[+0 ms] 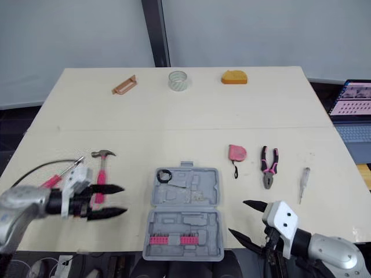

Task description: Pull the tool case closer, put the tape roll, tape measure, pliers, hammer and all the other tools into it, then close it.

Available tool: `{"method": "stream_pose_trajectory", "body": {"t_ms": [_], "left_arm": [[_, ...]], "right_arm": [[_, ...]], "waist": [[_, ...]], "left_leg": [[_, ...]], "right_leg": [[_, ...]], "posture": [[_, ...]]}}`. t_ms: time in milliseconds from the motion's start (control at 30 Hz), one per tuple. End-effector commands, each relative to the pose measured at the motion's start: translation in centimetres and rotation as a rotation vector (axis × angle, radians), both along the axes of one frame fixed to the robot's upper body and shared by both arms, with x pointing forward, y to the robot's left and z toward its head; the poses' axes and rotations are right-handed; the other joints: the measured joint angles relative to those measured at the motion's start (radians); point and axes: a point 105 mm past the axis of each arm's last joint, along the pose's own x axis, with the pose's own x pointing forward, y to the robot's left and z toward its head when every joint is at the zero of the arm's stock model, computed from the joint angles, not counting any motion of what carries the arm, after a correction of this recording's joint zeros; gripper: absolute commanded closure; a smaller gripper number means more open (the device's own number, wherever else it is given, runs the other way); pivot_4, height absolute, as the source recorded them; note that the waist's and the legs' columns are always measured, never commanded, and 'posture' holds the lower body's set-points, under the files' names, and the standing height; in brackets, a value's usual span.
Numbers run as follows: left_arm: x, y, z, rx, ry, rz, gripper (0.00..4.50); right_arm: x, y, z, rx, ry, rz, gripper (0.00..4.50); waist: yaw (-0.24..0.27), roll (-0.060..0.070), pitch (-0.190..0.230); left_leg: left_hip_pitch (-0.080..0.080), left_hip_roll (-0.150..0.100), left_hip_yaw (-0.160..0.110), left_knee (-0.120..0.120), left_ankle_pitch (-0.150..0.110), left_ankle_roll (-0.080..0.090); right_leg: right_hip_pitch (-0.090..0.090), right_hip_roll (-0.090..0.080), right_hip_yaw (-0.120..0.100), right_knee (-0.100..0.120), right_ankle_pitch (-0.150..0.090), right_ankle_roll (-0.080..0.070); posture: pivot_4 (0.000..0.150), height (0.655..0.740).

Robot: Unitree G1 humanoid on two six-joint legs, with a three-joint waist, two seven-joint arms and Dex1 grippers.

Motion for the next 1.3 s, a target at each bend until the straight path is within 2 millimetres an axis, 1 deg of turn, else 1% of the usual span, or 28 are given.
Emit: {"method": "stream_pose_trajectory", "body": {"t_ms": [33,133,200,300,467,567,667,733,767,833,900,967,1033,1100,1167,1233,1300], "left_arm": [[-2.5,0.6,-0.8,0.028,-0.02,0.015,0.06],[-4.0,1.1,-1.8,0.038,-0.005,0.045,0.06],[-4.5,1.4,-2.1,0.047,-0.011,0.074,0.06],[-4.6,1.8,-2.3,0.057,-0.024,0.101,0.06],[-4.1,1.5,-1.7,0.026,-0.056,0.094,0.06],[-3.3,0.0,-0.1,-0.046,-0.138,0.049,0.06],[-2.2,-2.9,3.1,-0.18,-0.243,-0.032,0.06],[-1.6,-4.7,4.8,-0.241,-0.291,-0.086,0.06],[-1.3,-5.4,5.4,-0.258,-0.309,-0.102,0.06],[-1.0,-6.0,5.8,-0.26,-0.335,-0.119,0.06],[-0.6,-6.1,5.9,-0.261,-0.346,-0.108,0.06],[-0.3,-5.9,5.5,-0.254,-0.345,-0.097,0.06],[-0.1,-5.8,5.0,-0.236,-0.344,-0.096,0.06],[0.2,-5.8,4.8,-0.229,-0.35,-0.095,0.0],[0.4,-6.0,4.7,-0.23,-0.355,-0.094,0.0],[0.7,-6.2,4.5,-0.221,-0.361,-0.099,0.0],[0.9,-6.3,4.5,-0.214,-0.368,-0.102,0.0]], "right_arm": [[-0.3,0.5,-0.1,0.012,0.019,0.011,0.0],[-0.4,0.7,-0.3,0.014,0.038,0.019,0.0],[-0.6,0.7,-0.4,0.013,0.048,0.028,0.0],[-0.6,0.7,-0.3,0.01,0.05,0.033,0.0],[-0.5,0.7,-0.2,-0.001,0.042,0.04,0.0],[-0.3,0.4,-0.1,-0.008,0.033,0.019,0.0],[0.0,0.0,-0.1,-0.01,0.026,-0.015,0.0],[0.2,-0.3,-0.1,-0.01,0.021,-0.044,0.0],[0.4,-0.5,0.0,-0.013,0.016,-0.062,0.0],[0.9,-0.9,0.1,-0.027,-0.001,-0.107,0.0],[2.1,-1.5,0.3,-0.038,-0.035,-0.196,0.0],[3.2,-2.1,-0.4,-0.063,0.013,-0.299,0.0],[4.8,-2.7,-0.7,-0.062,0.037,-0.436,0.0],[6.2,-2.4,-0.2,-0.033,0.003,-0.509,0.57],[7.6,-1.8,0.1,-0.006,-0.008,-0.574,1.3],[9.2,-1.2,0.0,0.013,0.0,-0.649,2.39],[10.6,-0.9,0.0,0.023,0.007,-0.708,3.34]], "waist": [[-0.001,-0.001,-0.001],[0.001,-0.001,-0.001],[0.009,-0.001,-0.001],[0.018,-0.001,-0.001],[0.018,-0.001,-0.001],[0.018,-0.001,-0.001],[0.02,-0.002,-0.001],[0.021,-0.002,-0.002],[0.02,-0.002,-0.002],[0.017,-0.001,-0.002],[0.005,-0.001,-0.002],[-0.006,-0.001,-0.002],[-0.006,0.0,-0.002],[-0.006,0.0,-0.002],[-0.006,0.001,-0.002],[-0.006,0.001,-0.002],[-0.006,0.001,-0.002]], "left_leg": [[0.0,0.0,0.0,0.0,0.0,0.0],[0.0,0.0,0.0,-0.001,0.0,0.0],[0.0,0.0,0.0,0.0,0.0,0.0],[0.0,0.0,0.001,0.0,-0.001,0.0],[0.0,0.0,0.001,0.0,-0.001,0.0],[0.0,0.0,0.001,0.0,-0.001,0.0],[0.0,0.0,0.001,0.0,-0.001,0.0],[0.0,0.0,0.001,0.0,-0.001,0.0],[0.0,0.0,0.001,0.0,-0.001,0.0],[0.0,0.0,0.001,0.0,-0.001,0.0],[0.001,0.0,0.001,-0.001,-0.001,0.0],[0.001,0.0,0.001,-0.001,-0.001,0.0],[0.001,0.0,0.001,0.0,-0.001,0.0],[0.001,0.0,0.001,-0.001,-0.001,0.0],[0.0,0.0,0.001,-0.001,-0.001,0.0],[0.0,0.0,0.001,-0.001,-0.001,0.0],[0.0,0.0,0.001,-0.001,-0.001,0.0]], "right_leg": [[0.001,0.0,0.0,-0.001,0.0,0.0],[0.0,0.0,0.0,-0.002,0.0,0.0],[0.0,0.0,0.0,-0.003,0.0,0.0],[0.0,0.0,0.001,-0.003,0.0,0.0],[0.0,0.0,0.001,-0.003,0.0,0.0],[0.0,0.0,0.001,-0.003,0.0,0.0],[0.001,0.0,0.0,-0.003,0.0,0.0],[0.001,0.0,0.0,-0.002,0.0,0.0],[0.002,0.0,0.0,-0.002,0.0,0.0],[0.002,0.0,0.0,-0.002,0.0,0.0],[0.001,0.0,0.001,-0.001,0.0,0.0],[0.001,0.0,0.001,-0.001,0.0,0.0],[0.001,0.0,0.001,-0.001,0.0,0.0],[0.0,0.0,0.001,-0.001,0.0,0.0],[0.0,0.0,0.001,-0.001,0.0,0.0],[-0.001,0.0,0.001,-0.001,0.0,0.0],[-0.001,0.0,0.001,-0.001,0.0,0.0]], "posture": [[0.15,0.74],[0.15,0.74],[0.15,0.74],[0.15,0.74],[0.15,0.74],[0.15,0.74],[0.15,0.74],[0.15,0.74],[0.15,0.74],[0.15,0.74],[0.15,0.74],[0.15,0.74],[0.15,0.74],[0.15,0.74],[0.15,0.74],[0.15,0.74],[0.15,0.74]]}}
